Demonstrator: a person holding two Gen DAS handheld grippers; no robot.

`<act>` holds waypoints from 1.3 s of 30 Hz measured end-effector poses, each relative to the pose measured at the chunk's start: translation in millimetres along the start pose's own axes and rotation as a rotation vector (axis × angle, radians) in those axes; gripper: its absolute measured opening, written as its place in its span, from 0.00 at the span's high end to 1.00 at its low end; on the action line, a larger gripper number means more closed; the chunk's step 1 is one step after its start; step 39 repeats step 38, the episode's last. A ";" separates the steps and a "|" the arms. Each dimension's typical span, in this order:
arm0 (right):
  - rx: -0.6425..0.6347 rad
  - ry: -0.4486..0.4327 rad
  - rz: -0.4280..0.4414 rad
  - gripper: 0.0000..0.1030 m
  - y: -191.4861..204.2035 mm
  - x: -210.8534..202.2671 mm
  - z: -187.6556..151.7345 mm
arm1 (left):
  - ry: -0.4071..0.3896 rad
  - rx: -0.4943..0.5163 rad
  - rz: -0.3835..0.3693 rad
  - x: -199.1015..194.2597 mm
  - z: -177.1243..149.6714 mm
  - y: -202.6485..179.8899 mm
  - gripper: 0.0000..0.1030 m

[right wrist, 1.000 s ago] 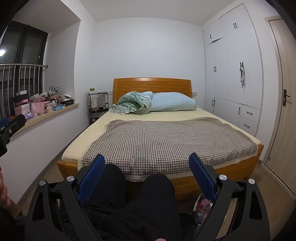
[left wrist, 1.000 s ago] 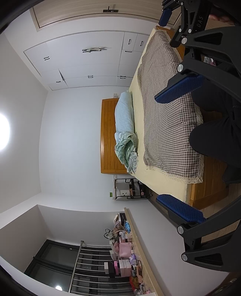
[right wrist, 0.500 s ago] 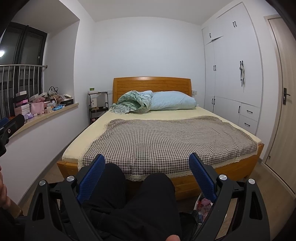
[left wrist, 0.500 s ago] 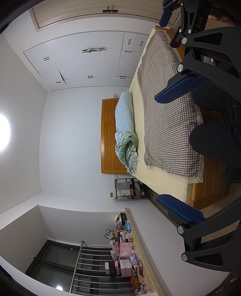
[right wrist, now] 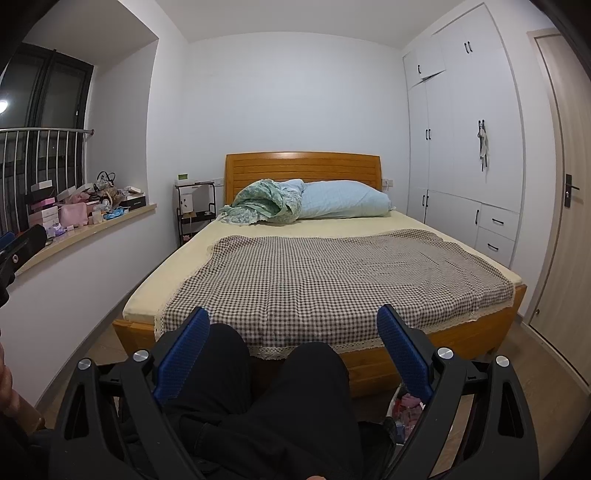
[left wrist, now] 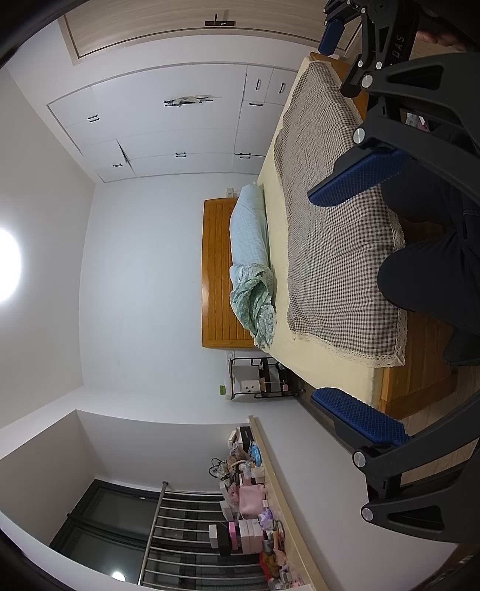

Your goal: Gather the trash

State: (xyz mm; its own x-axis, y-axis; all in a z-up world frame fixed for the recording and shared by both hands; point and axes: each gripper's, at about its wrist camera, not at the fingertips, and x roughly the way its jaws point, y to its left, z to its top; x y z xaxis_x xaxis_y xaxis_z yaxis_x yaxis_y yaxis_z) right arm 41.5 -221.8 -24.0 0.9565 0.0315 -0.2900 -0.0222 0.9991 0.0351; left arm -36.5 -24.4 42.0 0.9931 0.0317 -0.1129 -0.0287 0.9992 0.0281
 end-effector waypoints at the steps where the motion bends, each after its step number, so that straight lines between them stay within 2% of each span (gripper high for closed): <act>1: 0.000 0.001 0.001 0.15 -0.2 0.2 -0.5 | 0.001 -0.001 0.001 0.7 0.2 0.2 0.07; 26: -0.003 0.001 -0.004 0.15 3.8 3.3 -2.9 | -0.001 0.006 0.006 -1.4 -1.9 -4.5 0.07; 30: -0.006 0.003 -0.005 0.14 5.0 4.2 -2.9 | 0.001 0.006 -0.011 -1.6 -2.5 -3.8 0.07; 34: -0.002 0.004 -0.008 0.15 4.5 5.7 -3.8 | 0.030 0.004 -0.030 5.8 -4.4 -1.7 0.07; 38: 0.020 0.025 -0.013 0.15 -3.5 18.0 -7.9 | 0.112 -0.007 -0.082 28.1 -10.5 0.2 0.07; 39: 0.020 0.025 -0.013 0.15 -3.5 18.0 -7.9 | 0.112 -0.007 -0.082 28.1 -10.5 0.2 0.07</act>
